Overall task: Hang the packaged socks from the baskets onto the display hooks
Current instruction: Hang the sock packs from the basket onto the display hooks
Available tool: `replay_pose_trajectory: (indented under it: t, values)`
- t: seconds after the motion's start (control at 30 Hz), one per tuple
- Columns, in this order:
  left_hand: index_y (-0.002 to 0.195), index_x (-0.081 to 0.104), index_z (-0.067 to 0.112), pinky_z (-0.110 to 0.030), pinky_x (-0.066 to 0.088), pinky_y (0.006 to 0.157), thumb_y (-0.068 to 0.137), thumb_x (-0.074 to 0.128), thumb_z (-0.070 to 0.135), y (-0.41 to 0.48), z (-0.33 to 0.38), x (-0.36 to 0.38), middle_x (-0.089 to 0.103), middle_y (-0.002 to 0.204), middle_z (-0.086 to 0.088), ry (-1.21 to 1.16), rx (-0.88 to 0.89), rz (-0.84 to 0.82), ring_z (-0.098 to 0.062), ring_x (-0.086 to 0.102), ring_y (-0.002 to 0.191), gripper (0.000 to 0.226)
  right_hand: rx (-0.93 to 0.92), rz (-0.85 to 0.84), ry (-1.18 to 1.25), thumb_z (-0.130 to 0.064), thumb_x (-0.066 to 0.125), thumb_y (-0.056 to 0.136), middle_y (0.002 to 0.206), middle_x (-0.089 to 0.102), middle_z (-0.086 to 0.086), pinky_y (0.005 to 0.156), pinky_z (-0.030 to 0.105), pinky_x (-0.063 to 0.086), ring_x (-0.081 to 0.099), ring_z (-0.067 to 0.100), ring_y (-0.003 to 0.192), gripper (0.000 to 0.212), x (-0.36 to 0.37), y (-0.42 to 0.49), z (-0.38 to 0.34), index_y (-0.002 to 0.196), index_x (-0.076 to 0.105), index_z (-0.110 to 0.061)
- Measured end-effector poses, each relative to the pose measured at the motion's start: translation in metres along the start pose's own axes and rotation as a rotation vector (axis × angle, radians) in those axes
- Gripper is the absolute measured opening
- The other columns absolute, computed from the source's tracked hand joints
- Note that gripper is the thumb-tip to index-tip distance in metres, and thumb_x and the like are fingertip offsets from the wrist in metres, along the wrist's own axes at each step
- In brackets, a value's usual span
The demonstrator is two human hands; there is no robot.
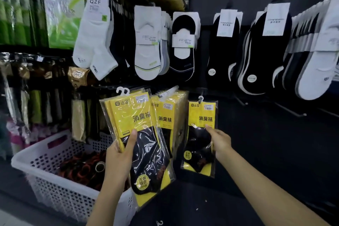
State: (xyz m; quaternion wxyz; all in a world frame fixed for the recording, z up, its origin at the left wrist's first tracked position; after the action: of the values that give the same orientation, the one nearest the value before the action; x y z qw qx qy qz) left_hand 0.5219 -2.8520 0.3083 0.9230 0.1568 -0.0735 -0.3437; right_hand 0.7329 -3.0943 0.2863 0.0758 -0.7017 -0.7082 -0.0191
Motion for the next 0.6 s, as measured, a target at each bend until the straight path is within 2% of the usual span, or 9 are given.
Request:
replay_pose_trajectory:
  t: [0.1, 0.17, 0.23, 0.3, 0.37, 0.43, 0.5, 0.53, 0.6]
  values:
    - [0.056, 0.023, 0.022, -0.018, 0.022, 0.043, 0.073, 0.057, 0.061, -0.006, -0.005, 0.009, 0.021, 0.037, 0.010, -0.044, -0.053, -0.015, -0.004, 0.019, 0.034, 0.054, 0.086, 0.047, 0.015, -0.030, 0.072, 0.084, 0.115, 0.064, 0.013, 0.100, 0.042, 0.046, 0.058, 0.030, 0.111, 0.030, -0.007, 0.012, 0.011, 0.103, 0.064, -0.008]
    - [0.061, 0.032, 0.023, -0.021, 0.026, 0.048, 0.073, 0.057, 0.062, -0.010, -0.012, 0.016, 0.026, 0.036, 0.008, -0.069, -0.097, -0.036, -0.004, 0.025, 0.035, 0.048, 0.089, 0.122, 0.024, -0.024, 0.068, 0.088, 0.116, 0.064, 0.014, 0.090, 0.036, 0.050, 0.059, 0.028, 0.108, 0.026, -0.018, 0.014, 0.017, 0.107, 0.064, -0.007]
    - [0.062, 0.034, 0.028, -0.021, 0.029, 0.051, 0.072, 0.058, 0.063, -0.014, -0.015, 0.023, 0.034, 0.037, 0.008, -0.077, -0.124, -0.061, -0.002, 0.033, 0.037, 0.043, 0.042, 0.200, 0.020, -0.018, 0.063, 0.091, 0.120, 0.062, 0.013, 0.081, 0.031, 0.047, 0.058, 0.023, 0.103, 0.028, -0.028, 0.008, 0.017, 0.115, 0.061, -0.005]
    - [0.060, 0.028, 0.025, -0.023, 0.027, 0.050, 0.068, 0.059, 0.065, -0.019, -0.016, 0.030, 0.025, 0.038, 0.008, -0.080, -0.126, -0.095, -0.004, 0.025, 0.037, 0.051, -0.051, 0.192, -0.021, -0.016, 0.061, 0.092, 0.122, 0.059, 0.010, 0.081, 0.028, 0.044, 0.054, 0.017, 0.099, 0.030, -0.028, -0.004, 0.008, 0.120, 0.058, -0.006]
    - [0.062, 0.028, 0.021, -0.022, 0.026, 0.051, 0.070, 0.061, 0.063, -0.025, -0.019, 0.038, 0.022, 0.036, 0.009, -0.091, -0.163, -0.112, -0.005, 0.022, 0.033, 0.054, -0.136, 0.018, -0.045, -0.020, 0.056, 0.095, 0.115, 0.063, 0.007, 0.081, 0.027, 0.048, 0.059, 0.016, 0.098, 0.024, -0.011, -0.025, -0.004, 0.115, 0.060, -0.009]
    - [0.060, 0.032, 0.024, -0.019, 0.025, 0.052, 0.074, 0.064, 0.057, -0.029, -0.021, 0.046, 0.031, 0.031, 0.011, -0.106, -0.187, -0.120, -0.001, 0.031, 0.029, 0.048, -0.208, -0.221, -0.104, -0.028, 0.053, 0.096, 0.105, 0.068, 0.002, 0.075, 0.022, 0.052, 0.064, 0.012, 0.091, 0.025, 0.016, -0.055, -0.016, 0.110, 0.064, -0.011]
    - [0.050, 0.040, 0.027, -0.022, 0.030, 0.053, 0.068, 0.067, 0.057, -0.034, -0.019, 0.053, 0.037, 0.035, 0.011, -0.132, -0.164, -0.152, 0.000, 0.036, 0.033, 0.044, -0.289, -0.389, -0.154, -0.041, 0.058, 0.087, 0.095, 0.071, -0.001, 0.067, 0.017, 0.052, 0.065, 0.009, 0.081, 0.032, 0.036, -0.086, -0.026, 0.103, 0.068, -0.014]
    - [0.049, 0.050, 0.023, -0.023, 0.036, 0.055, 0.063, 0.068, 0.059, -0.035, -0.019, 0.056, 0.043, 0.041, 0.009, -0.139, -0.145, -0.175, 0.000, 0.041, 0.039, 0.042, -0.322, -0.426, -0.161, -0.046, 0.063, 0.080, 0.093, 0.071, 0.002, 0.069, 0.019, 0.053, 0.065, 0.011, 0.080, 0.039, 0.042, -0.097, -0.028, 0.101, 0.068, -0.013]
    - [0.063, 0.067, 0.019, -0.025, 0.046, 0.061, 0.059, 0.070, 0.060, -0.040, -0.020, 0.059, 0.061, 0.058, 0.002, -0.130, -0.134, -0.203, -0.007, 0.057, 0.056, 0.041, -0.343, -0.429, -0.140, -0.043, 0.073, 0.071, 0.101, 0.070, 0.012, 0.085, 0.031, 0.055, 0.067, 0.023, 0.091, 0.048, 0.046, -0.110, -0.030, 0.102, 0.065, -0.007]
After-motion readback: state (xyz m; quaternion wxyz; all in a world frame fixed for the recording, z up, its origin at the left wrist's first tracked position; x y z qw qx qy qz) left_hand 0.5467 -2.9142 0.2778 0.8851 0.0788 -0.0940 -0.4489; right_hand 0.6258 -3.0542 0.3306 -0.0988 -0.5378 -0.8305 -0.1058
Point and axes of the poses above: each hand's wrist, its own y-axis towards the middle knuckle, its own x-axis out of the palm, z = x × y, the point moved 7 cm from there along y, towards the middle knuckle
